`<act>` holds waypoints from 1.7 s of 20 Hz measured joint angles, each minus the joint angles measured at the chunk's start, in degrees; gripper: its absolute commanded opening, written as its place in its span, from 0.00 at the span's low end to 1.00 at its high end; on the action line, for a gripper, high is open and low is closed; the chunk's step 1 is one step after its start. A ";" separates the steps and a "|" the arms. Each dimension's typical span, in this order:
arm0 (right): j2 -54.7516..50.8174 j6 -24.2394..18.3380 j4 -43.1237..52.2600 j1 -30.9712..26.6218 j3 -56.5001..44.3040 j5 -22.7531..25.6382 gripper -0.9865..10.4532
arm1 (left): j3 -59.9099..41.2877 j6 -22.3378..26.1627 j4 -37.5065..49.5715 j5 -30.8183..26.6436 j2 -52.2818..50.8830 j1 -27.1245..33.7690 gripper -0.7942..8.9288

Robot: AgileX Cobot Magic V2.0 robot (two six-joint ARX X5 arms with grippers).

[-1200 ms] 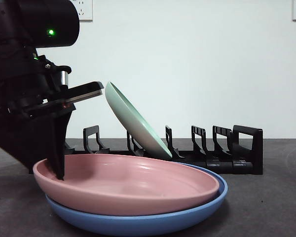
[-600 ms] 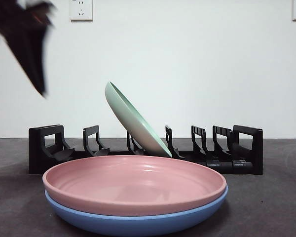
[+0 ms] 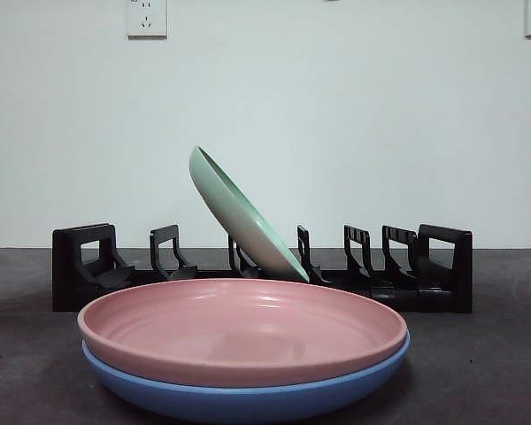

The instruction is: Place the plate

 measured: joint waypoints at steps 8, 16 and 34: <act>32.59 -6.80 -1.07 -2.89 25.09 -5.01 0.33 | 0.00 0.11 -1.07 -0.76 -0.37 0.00 0.50; 43.19 -11.34 -1.92 -2.95 32.57 2.10 0.31 | 0.00 0.42 -1.07 -4.81 -0.37 0.00 0.50; 40.74 -12.35 -13.64 -2.91 41.18 -2.54 0.09 | 0.00 -0.48 -1.05 -4.92 -0.37 0.00 0.50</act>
